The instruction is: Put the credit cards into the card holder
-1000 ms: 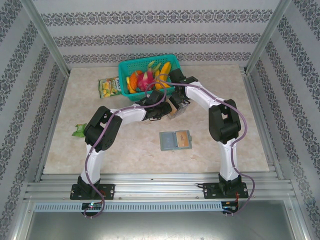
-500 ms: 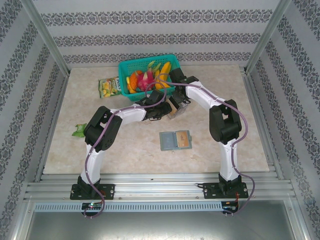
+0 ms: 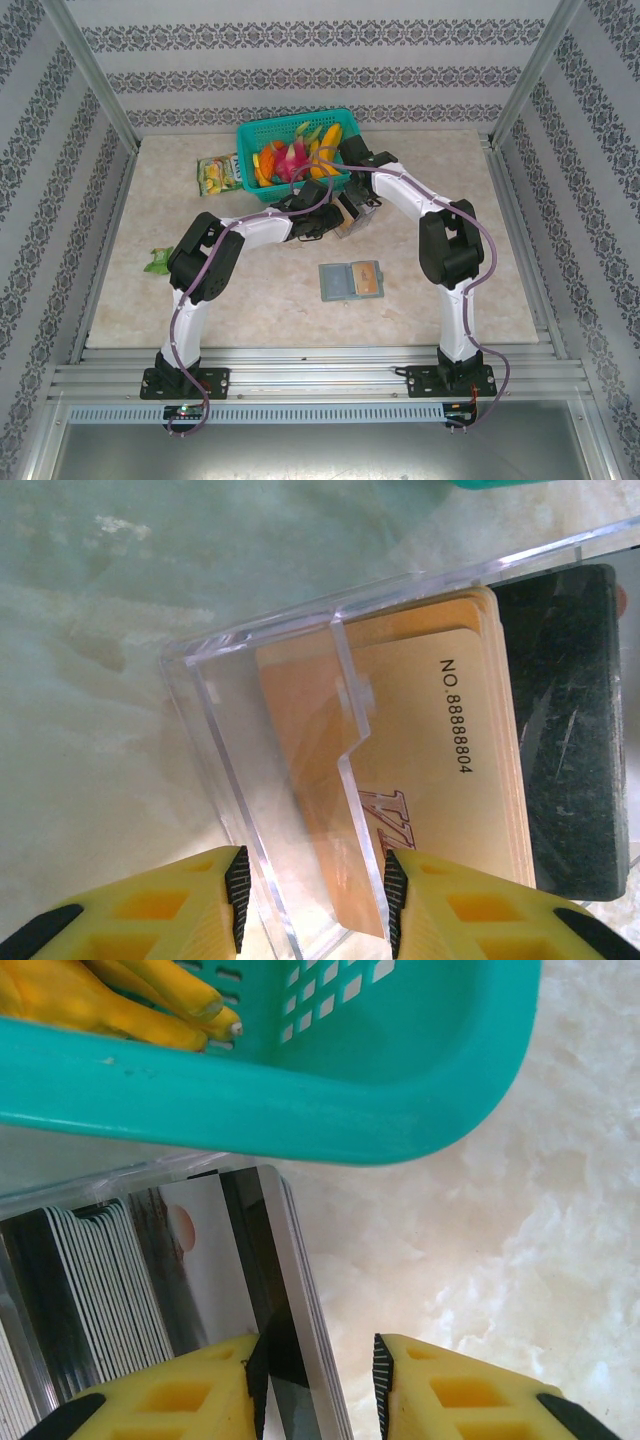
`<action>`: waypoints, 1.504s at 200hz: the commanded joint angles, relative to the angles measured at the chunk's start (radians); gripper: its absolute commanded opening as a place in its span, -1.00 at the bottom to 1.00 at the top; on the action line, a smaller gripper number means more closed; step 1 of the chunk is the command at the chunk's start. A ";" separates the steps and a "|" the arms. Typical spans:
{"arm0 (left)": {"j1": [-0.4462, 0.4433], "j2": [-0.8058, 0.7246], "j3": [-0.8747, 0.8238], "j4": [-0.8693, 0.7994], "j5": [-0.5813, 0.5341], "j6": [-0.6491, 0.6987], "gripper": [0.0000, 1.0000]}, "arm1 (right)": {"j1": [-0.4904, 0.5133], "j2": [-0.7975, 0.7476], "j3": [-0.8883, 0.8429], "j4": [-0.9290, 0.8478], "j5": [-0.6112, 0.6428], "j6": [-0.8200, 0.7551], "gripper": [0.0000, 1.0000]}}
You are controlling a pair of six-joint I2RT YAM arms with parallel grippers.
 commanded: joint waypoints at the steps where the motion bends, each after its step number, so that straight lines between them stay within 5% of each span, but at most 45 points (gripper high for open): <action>1: -0.011 0.034 -0.008 -0.069 -0.015 -0.004 -0.15 | -0.007 -0.046 0.006 0.000 0.059 -0.010 -0.31; 129: -0.010 0.033 -0.006 -0.069 -0.008 -0.004 -0.15 | -0.004 -0.078 0.019 -0.042 -0.019 -0.001 -0.61; 166: -0.011 0.018 -0.007 -0.068 -0.003 0.005 -0.15 | -0.004 -0.139 -0.010 -0.057 -0.112 0.009 -0.99; 233: -0.016 -0.046 -0.035 -0.050 -0.002 0.035 -0.14 | -0.015 -0.224 -0.065 -0.044 -0.231 0.088 -1.00; 301: -0.026 -0.224 -0.171 0.000 0.001 0.102 0.02 | -0.095 -0.567 -0.432 0.179 -0.522 0.327 -1.00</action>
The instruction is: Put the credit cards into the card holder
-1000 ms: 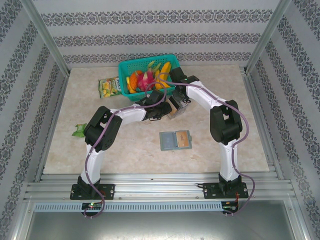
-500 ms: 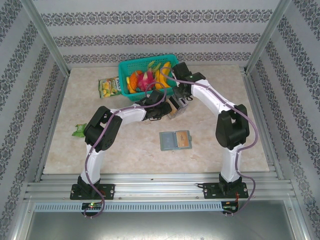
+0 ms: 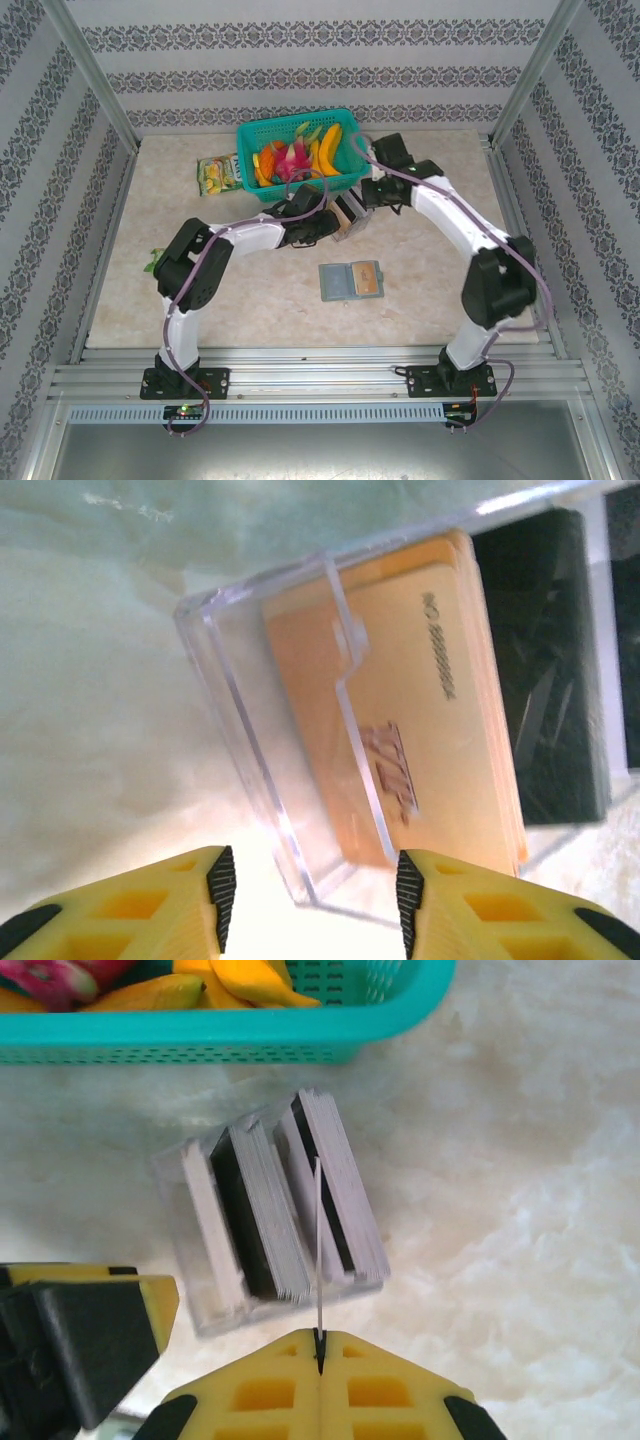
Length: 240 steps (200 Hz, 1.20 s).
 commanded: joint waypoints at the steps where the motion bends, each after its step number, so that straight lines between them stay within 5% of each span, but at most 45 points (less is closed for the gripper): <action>1: -0.014 -0.093 -0.036 -0.002 0.002 0.062 0.02 | -0.031 -0.122 -0.102 0.106 -0.165 0.132 -1.00; 36: -0.018 -0.191 -0.151 0.055 0.053 0.065 0.06 | -0.029 -0.258 -0.337 0.221 -0.283 0.250 -1.00; 99: -0.086 -0.274 -0.373 0.176 0.206 -0.011 -0.29 | 0.041 -0.346 -0.747 0.505 -0.379 0.458 -1.00; 240: -0.130 -0.263 -0.422 0.133 0.168 -0.031 -0.27 | 0.057 -0.324 -0.911 0.628 -0.408 0.384 -1.00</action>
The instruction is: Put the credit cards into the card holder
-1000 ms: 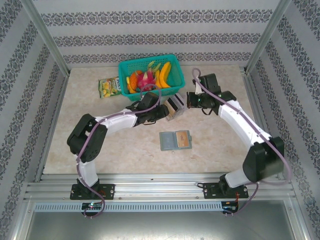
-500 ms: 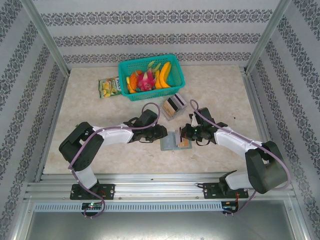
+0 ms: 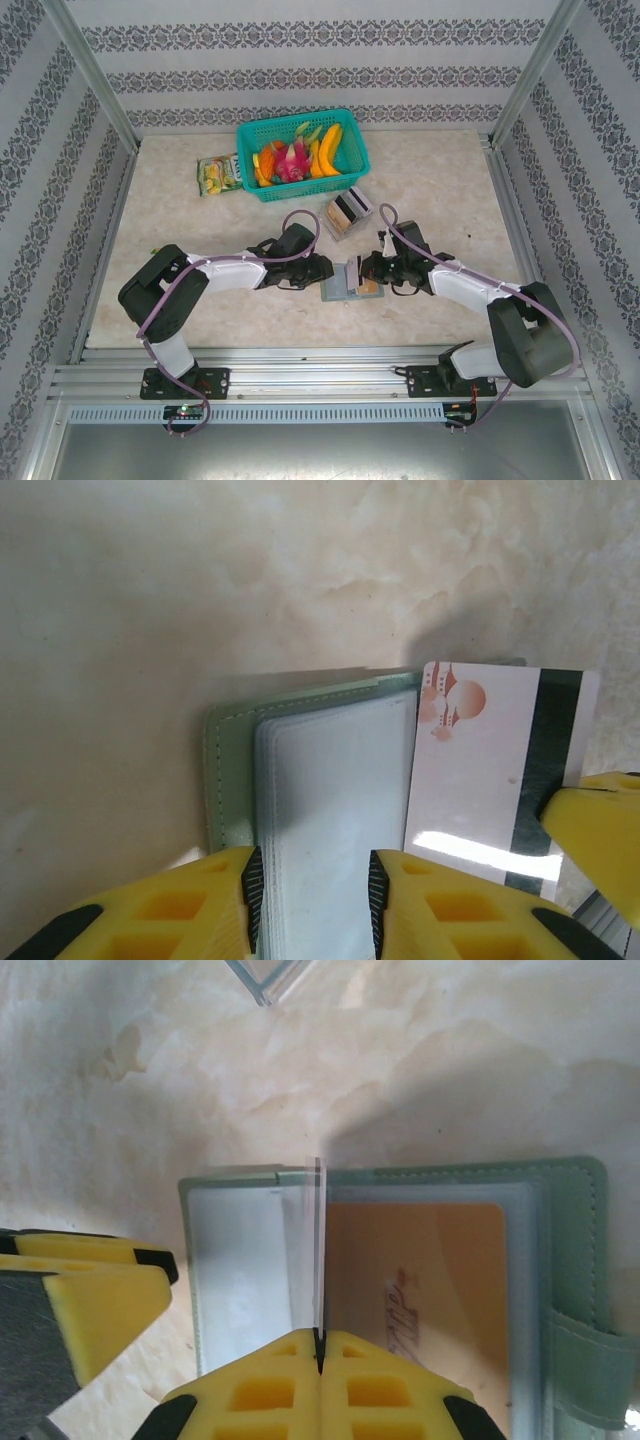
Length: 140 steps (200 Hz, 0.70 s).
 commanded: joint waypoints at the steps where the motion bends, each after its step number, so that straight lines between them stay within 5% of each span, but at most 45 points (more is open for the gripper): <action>1: -0.018 -0.010 -0.004 0.007 -0.004 -0.008 -0.27 | 0.008 -0.007 -0.038 0.041 -0.041 -0.043 -1.00; 140: -0.030 0.036 0.002 -0.004 -0.006 -0.015 -0.37 | 0.034 0.042 -0.075 0.155 -0.119 -0.031 -1.00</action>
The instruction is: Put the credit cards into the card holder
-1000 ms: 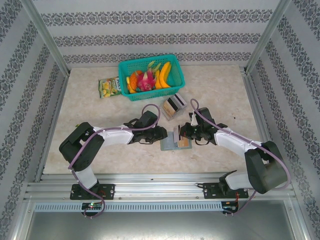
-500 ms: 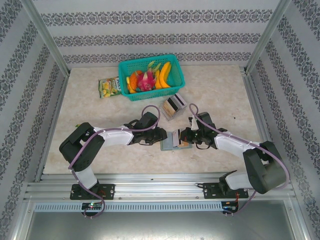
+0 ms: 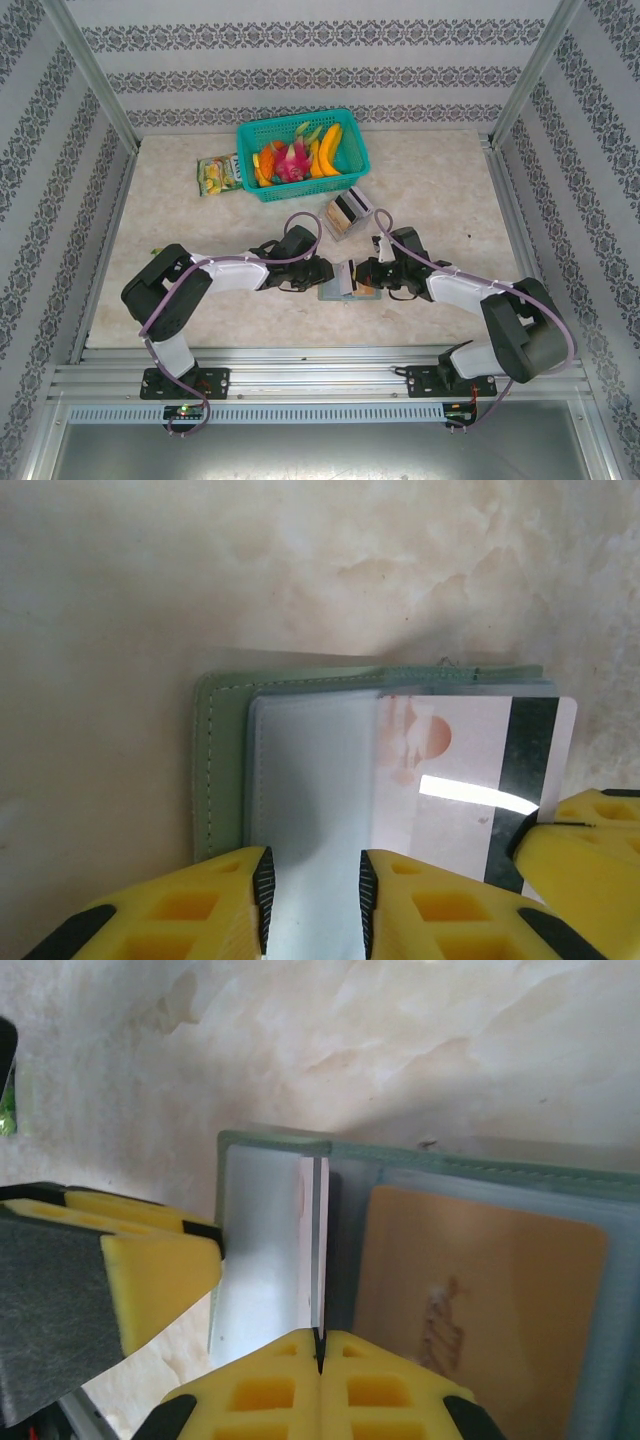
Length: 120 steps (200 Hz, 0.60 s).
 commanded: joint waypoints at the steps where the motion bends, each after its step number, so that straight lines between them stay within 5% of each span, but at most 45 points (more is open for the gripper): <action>1: -0.018 0.018 0.002 -0.006 -0.006 -0.009 -0.37 | 0.017 0.013 -0.008 -0.006 -0.015 -0.008 -1.00; 120: -0.022 0.015 0.006 -0.019 -0.020 -0.005 -0.40 | 0.060 0.036 -0.010 0.050 0.053 0.112 -0.88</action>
